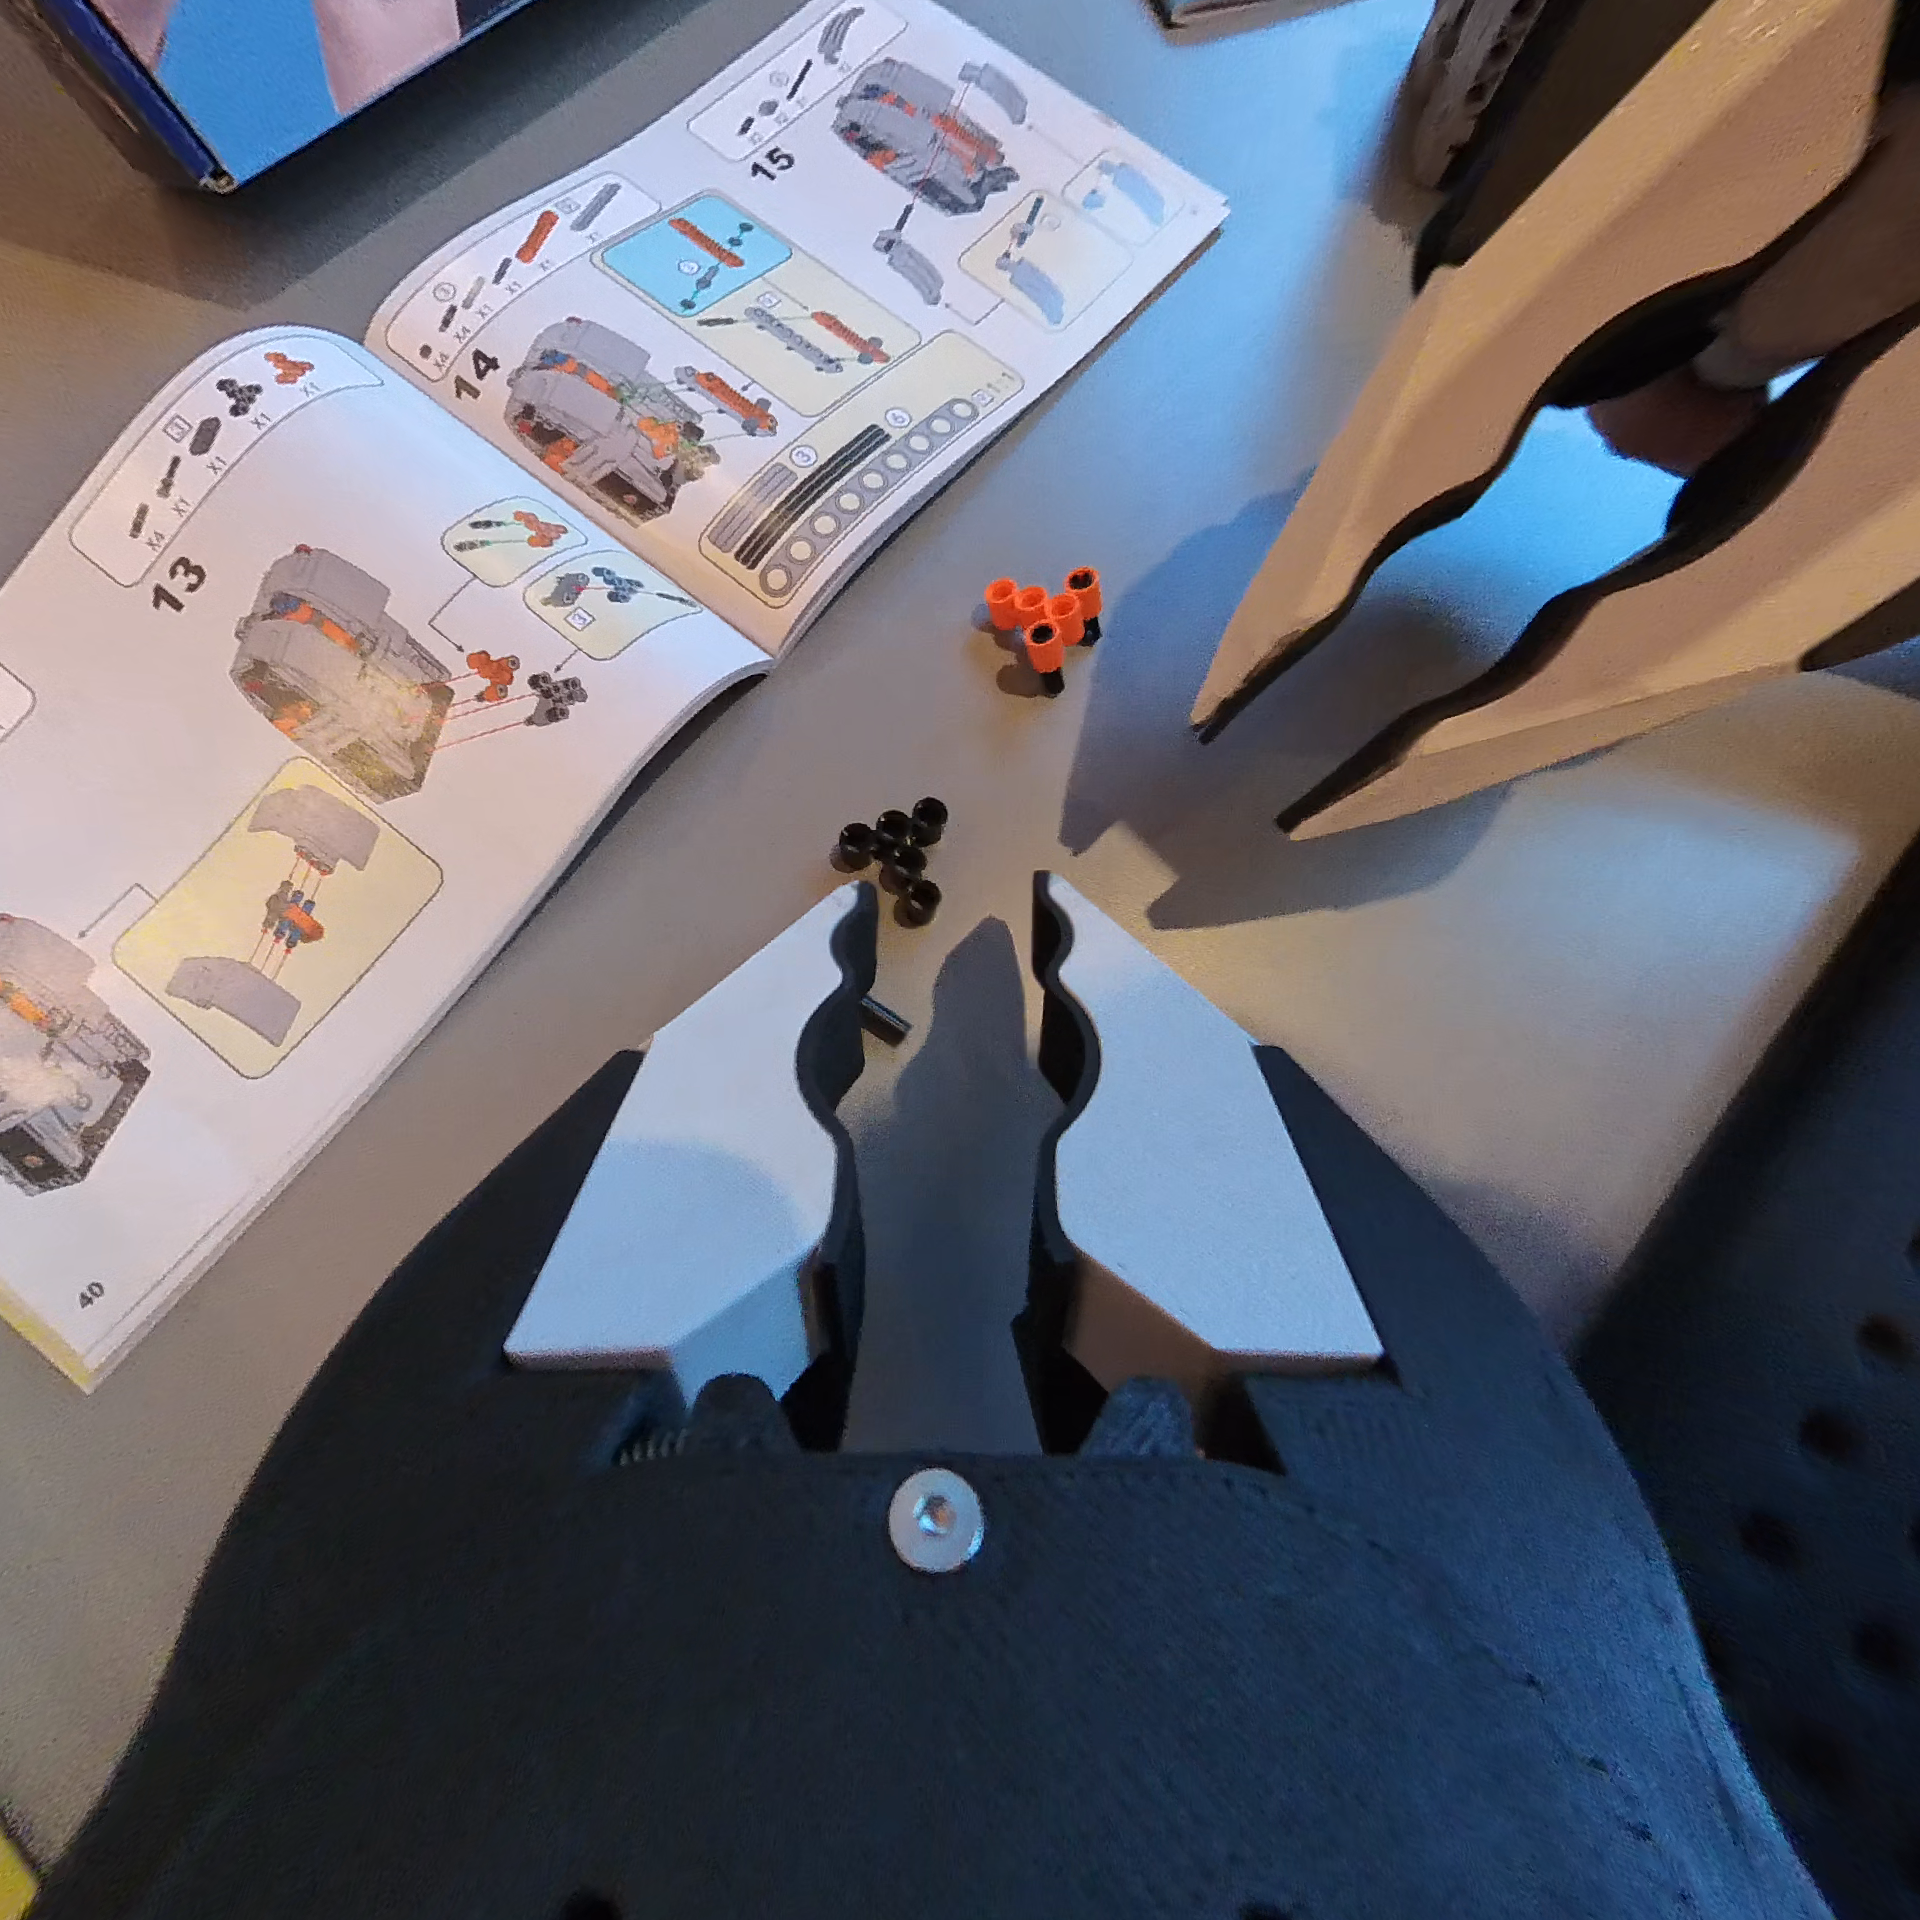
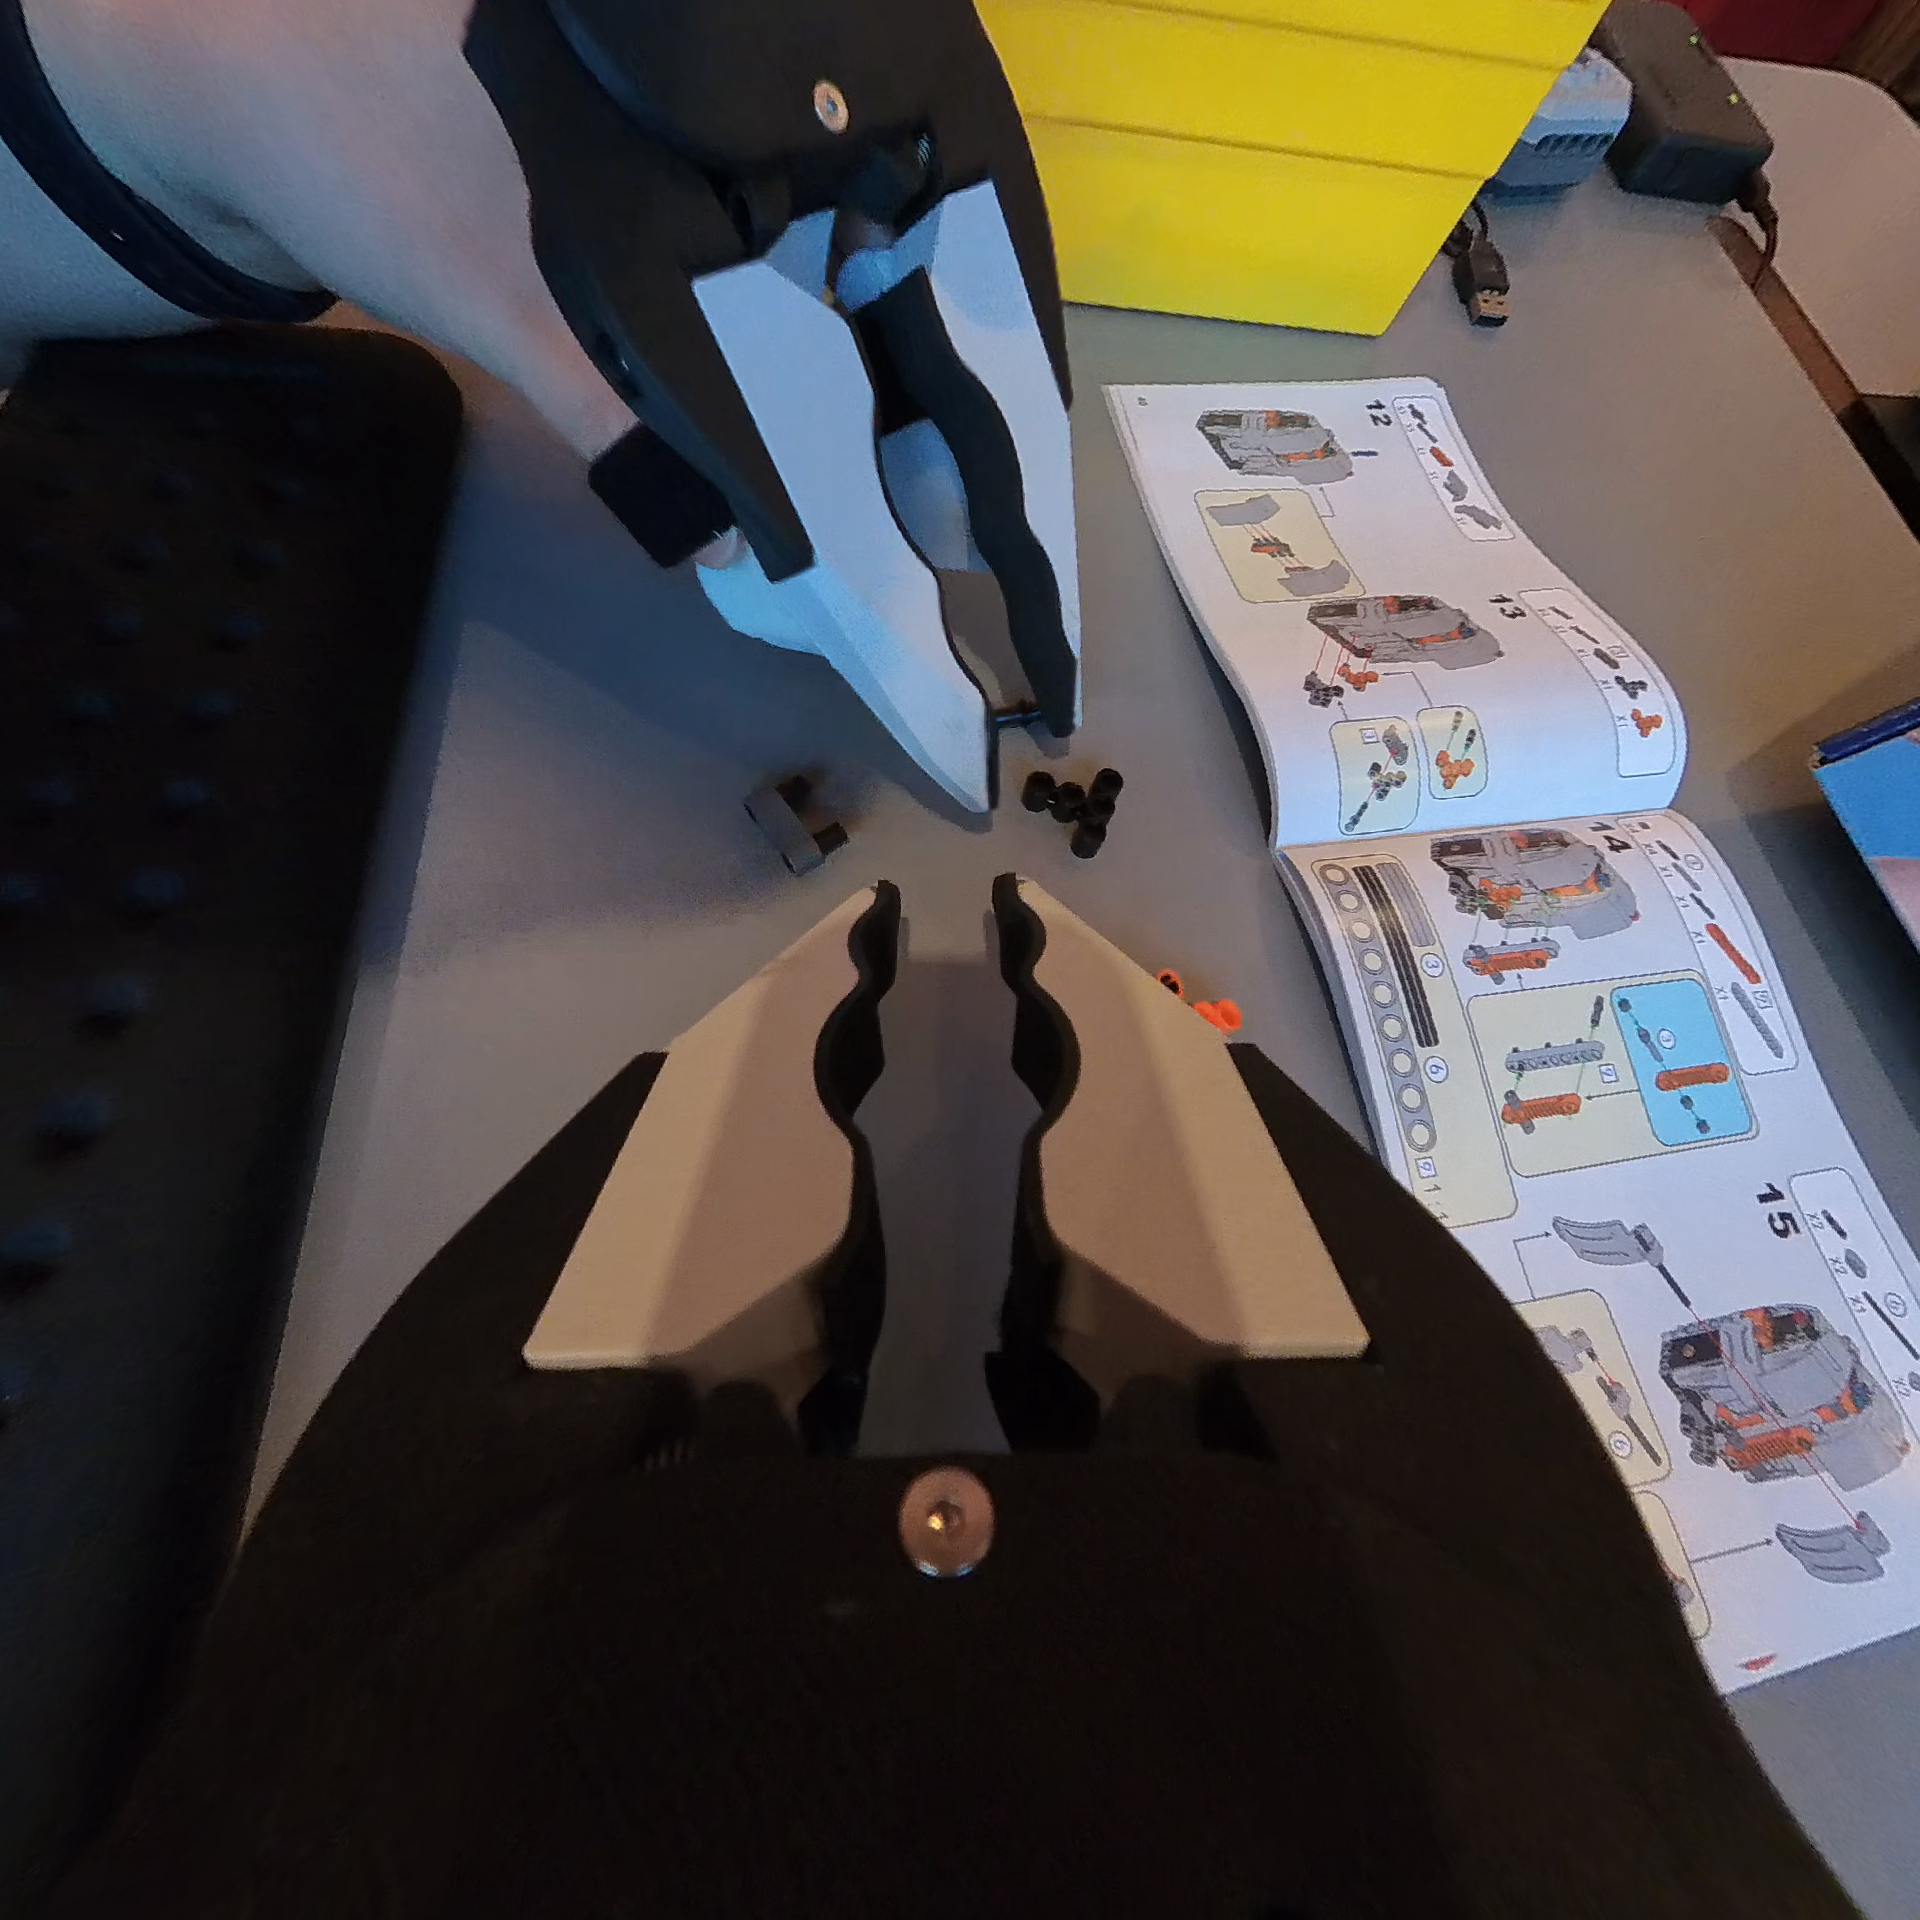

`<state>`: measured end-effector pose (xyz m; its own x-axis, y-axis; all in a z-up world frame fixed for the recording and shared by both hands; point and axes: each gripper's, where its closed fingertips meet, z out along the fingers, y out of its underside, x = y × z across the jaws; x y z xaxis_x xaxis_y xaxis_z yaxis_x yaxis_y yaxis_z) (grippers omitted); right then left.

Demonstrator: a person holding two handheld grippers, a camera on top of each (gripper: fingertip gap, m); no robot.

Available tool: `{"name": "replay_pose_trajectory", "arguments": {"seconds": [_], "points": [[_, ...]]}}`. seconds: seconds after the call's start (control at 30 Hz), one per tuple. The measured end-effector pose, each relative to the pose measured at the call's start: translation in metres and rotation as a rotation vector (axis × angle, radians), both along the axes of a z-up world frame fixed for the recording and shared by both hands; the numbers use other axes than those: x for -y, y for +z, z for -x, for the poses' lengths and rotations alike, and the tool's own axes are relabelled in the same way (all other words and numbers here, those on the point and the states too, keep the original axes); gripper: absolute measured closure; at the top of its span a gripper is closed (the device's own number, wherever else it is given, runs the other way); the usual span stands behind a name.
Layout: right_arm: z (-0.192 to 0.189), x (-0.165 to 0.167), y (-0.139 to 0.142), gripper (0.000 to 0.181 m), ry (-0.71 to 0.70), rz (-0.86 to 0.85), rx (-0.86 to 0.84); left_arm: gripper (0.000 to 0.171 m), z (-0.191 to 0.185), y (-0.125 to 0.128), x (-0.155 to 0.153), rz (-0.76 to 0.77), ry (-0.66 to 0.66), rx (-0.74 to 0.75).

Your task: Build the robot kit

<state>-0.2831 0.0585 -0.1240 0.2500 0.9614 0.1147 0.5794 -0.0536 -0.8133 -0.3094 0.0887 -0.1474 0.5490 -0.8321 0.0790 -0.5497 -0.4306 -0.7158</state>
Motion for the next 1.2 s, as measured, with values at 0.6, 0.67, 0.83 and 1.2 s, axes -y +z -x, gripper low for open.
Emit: {"name": "replay_pose_trajectory", "arguments": {"seconds": [0.6, 0.67, 0.83, 1.2], "points": [[-0.008, -0.006, -0.006, 0.164, -0.016, 0.046, -0.001, 0.161, -0.001, -0.007, -0.006, -0.015, -0.024, 0.000], [-0.008, -0.007, -0.007, 0.164, -0.017, 0.045, 0.001, 0.160, 0.002, -0.006, -0.008, -0.055, -0.016, -0.024], [-0.009, -0.007, -0.008, 0.164, -0.017, 0.045, 0.003, 0.158, 0.002, -0.001, -0.008, -0.062, -0.015, 0.007], [-0.010, -0.007, -0.013, 0.164, -0.009, 0.057, 0.021, 0.154, 0.003, -0.009, -0.012, -0.063, -0.064, -0.032]]}}
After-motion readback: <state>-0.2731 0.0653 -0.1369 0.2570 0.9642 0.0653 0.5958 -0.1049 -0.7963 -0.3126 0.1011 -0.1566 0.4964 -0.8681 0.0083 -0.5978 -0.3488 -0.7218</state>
